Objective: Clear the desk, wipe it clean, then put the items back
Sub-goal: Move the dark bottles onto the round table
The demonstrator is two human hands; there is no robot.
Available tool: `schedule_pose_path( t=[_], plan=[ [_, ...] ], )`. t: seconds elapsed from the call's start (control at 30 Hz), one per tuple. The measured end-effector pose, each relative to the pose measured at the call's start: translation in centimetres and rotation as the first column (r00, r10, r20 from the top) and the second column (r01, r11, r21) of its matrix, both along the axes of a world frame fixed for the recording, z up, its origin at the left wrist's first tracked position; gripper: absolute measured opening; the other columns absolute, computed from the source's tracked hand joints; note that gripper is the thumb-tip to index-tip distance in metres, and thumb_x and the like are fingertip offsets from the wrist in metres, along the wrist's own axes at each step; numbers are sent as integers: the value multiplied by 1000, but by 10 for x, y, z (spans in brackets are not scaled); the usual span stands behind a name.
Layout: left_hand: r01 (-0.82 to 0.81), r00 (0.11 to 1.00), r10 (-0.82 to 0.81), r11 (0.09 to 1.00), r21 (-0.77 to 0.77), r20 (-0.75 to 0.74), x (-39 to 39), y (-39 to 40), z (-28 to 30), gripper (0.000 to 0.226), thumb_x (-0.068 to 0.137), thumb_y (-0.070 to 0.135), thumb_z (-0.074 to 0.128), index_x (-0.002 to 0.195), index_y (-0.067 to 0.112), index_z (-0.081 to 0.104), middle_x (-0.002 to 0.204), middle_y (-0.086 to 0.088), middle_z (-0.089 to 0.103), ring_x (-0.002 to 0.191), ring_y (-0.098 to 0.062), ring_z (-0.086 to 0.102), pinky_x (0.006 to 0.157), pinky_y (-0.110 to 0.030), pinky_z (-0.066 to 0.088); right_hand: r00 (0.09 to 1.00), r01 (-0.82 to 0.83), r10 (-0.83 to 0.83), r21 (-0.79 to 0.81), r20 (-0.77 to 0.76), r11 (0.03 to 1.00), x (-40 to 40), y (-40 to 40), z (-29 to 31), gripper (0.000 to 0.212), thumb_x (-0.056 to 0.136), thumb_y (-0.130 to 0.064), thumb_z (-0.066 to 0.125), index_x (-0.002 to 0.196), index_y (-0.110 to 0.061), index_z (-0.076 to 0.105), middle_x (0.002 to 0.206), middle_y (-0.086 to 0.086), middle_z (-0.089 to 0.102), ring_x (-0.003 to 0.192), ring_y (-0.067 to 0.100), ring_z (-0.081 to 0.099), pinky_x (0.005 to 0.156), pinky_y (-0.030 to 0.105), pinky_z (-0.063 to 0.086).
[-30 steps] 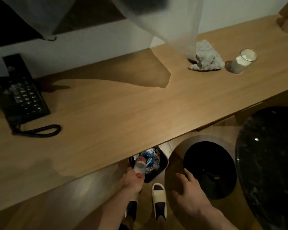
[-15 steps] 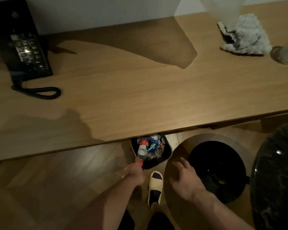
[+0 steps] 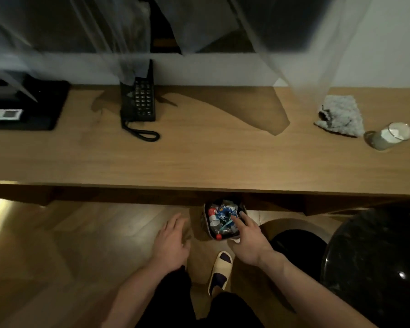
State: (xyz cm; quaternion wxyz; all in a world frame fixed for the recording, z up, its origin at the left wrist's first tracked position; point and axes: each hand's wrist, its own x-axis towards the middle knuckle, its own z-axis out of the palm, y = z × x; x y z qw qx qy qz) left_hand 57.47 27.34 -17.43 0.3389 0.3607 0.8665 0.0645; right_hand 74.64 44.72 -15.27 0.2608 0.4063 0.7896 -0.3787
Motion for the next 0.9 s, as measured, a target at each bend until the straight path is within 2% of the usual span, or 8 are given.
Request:
schedule_pose_path(
  t=[0.1, 0.3, 0.37, 0.47, 0.6, 0.77, 0.9],
  plan=[
    [-73, 996, 77, 993, 93, -43, -11, -28, 38, 71, 95, 35, 62, 158, 29, 30, 168, 7, 17, 153, -19, 22, 126, -38, 24, 997, -72, 73, 31, -37, 997, -19, -13, 30, 82, 95, -51, 58, 163, -34, 15, 172, -1, 4, 158, 29, 4, 129, 44, 15],
    [-246, 958, 273, 939, 239, -85, -45, -113, 94, 68, 93, 40, 67, 153, 36, 34, 169, 12, 8, 154, -14, 19, 123, -38, 28, 965, -238, 245, 82, -91, 968, -71, -56, 82, 85, 97, -54, 59, 164, -35, 11, 172, -4, -2, 158, 32, -1, 127, 48, 15],
    [-251, 953, 283, 937, 243, -109, -65, -143, 109, 70, 95, 46, 63, 156, 37, 30, 170, 12, 0, 156, -16, 11, 125, -40, 24, 948, -289, 300, 102, -108, 952, -97, -72, 98, 85, 97, -56, 57, 164, -36, 8, 172, -3, -4, 158, 33, -3, 127, 48, 13],
    [-248, 938, 290, 944, 216, -188, -99, -190, 135, 73, 98, 51, 57, 160, 38, 21, 171, 10, -12, 158, -19, -8, 128, -44, 10, 921, -343, 358, 119, -154, 932, -145, -106, 120, 85, 97, -58, 56, 164, -37, 8, 172, -5, -5, 158, 30, -4, 129, 49, 12],
    [-291, 906, 340, 933, 212, -251, -145, -257, 163, 76, 97, 60, 53, 161, 41, 16, 169, 10, -21, 155, -18, -22, 125, -45, -6, 891, -374, 397, 141, -221, 917, -209, -164, 147, 83, 97, -58, 57, 163, -39, 10, 172, -8, -7, 159, 25, -5, 129, 48, 13],
    [-324, 864, 381, 921, 217, -328, -210, -338, 187, 78, 96, 61, 52, 162, 41, 15, 168, 9, -24, 153, -19, -25, 126, -47, -8, 840, -411, 469, 242, -273, 879, -283, -245, 177, 80, 99, -56, 56, 163, -38, 12, 172, -8, -5, 159, 20, -3, 128, 45, 13],
    [-359, 847, 414, 908, 216, -333, -242, -386, 205, 77, 97, 61, 52, 161, 42, 15, 167, 10, -25, 153, -18, -26, 127, -47, -8, 815, -446, 509, 261, -278, 856, -321, -291, 197, 78, 99, -55, 56, 162, -38, 15, 172, -11, -5, 158, 18, -2, 126, 43, 16]
  ],
)
